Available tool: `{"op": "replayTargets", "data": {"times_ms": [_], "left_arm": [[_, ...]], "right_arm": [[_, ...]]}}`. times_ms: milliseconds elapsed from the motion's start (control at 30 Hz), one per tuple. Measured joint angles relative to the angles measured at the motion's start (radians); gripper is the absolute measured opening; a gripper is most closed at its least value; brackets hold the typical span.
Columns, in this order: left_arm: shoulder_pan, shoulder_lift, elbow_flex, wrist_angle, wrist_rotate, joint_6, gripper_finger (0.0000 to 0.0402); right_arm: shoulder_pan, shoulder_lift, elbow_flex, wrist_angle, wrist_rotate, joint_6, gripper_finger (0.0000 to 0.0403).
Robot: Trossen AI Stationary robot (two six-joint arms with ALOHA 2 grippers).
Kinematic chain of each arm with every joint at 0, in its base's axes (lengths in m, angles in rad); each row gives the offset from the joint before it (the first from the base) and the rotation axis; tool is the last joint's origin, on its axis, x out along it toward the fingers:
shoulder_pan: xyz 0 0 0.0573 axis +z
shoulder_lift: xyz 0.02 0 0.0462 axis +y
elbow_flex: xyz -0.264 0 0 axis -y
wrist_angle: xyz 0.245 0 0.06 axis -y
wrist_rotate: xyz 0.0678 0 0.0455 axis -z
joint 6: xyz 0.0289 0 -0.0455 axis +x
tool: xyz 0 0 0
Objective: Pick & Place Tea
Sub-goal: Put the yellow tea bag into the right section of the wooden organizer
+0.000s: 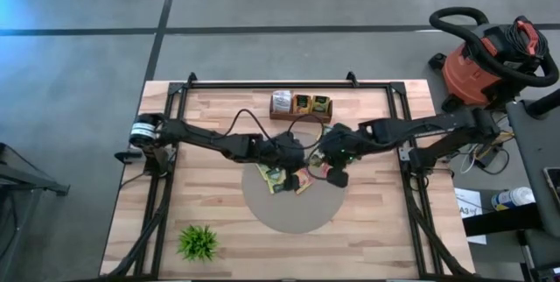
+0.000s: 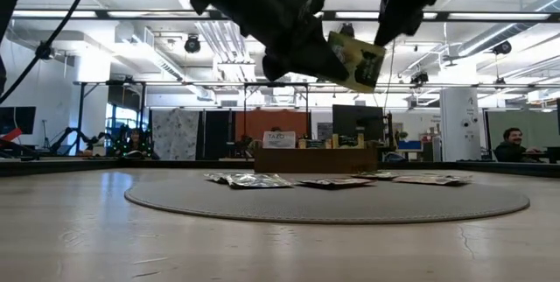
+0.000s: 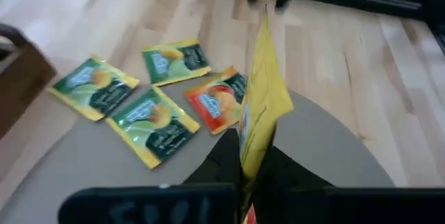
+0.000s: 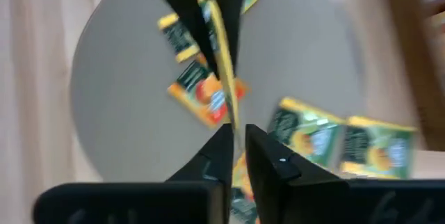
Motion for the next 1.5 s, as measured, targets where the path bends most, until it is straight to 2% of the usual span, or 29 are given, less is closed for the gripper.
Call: {"op": "replayTargets", "data": {"times_ms": [133, 233, 400, 600, 700, 933, 1167, 1300, 1500], "left_arm": [[-0.002, -0.073, -0.029, -0.005, -0.028, -0.018, 0.0009], [0.004, -0.160, -0.106, 0.116, -0.049, -0.039, 0.0008], [0.035, -0.279, -0.296, 0.487, -0.030, -0.127, 0.0007], [0.048, -0.298, -0.436, 0.782, -0.023, -0.257, 0.0007], [0.048, -0.293, -0.448, 0.839, -0.023, -0.271, 0.0006], [0.048, -0.290, -0.453, 0.837, -0.023, -0.261, 0.0008], [0.054, -0.279, -0.455, 0.836, -0.023, -0.260, 0.0010], [0.058, -0.279, -0.456, 0.825, -0.023, -0.243, 0.0009], [0.061, -0.279, -0.459, 0.786, -0.031, -0.238, 0.0010]], "right_arm": [[0.000, -0.090, -0.002, 0.010, 0.143, 0.028, 0.0086], [0.000, -0.156, -0.012, 0.047, 0.201, 0.042, 0.0119], [0.000, -0.187, -0.028, 0.205, 0.202, -0.022, 0.0165], [-0.024, -0.150, -0.028, 0.364, 0.188, -0.052, 0.0200], [-0.047, -0.121, -0.018, 0.381, 0.141, -0.052, 0.0207], [-0.078, -0.055, 0.031, 0.382, 0.103, -0.052, 0.0208], [-0.119, 0.001, 0.063, 0.375, -0.021, -0.032, 0.0200], [-0.140, 0.011, 0.064, 0.374, -0.063, -0.009, 0.0170], [-0.150, 0.004, 0.064, 0.361, -0.067, 0.001, 0.0099]]}}
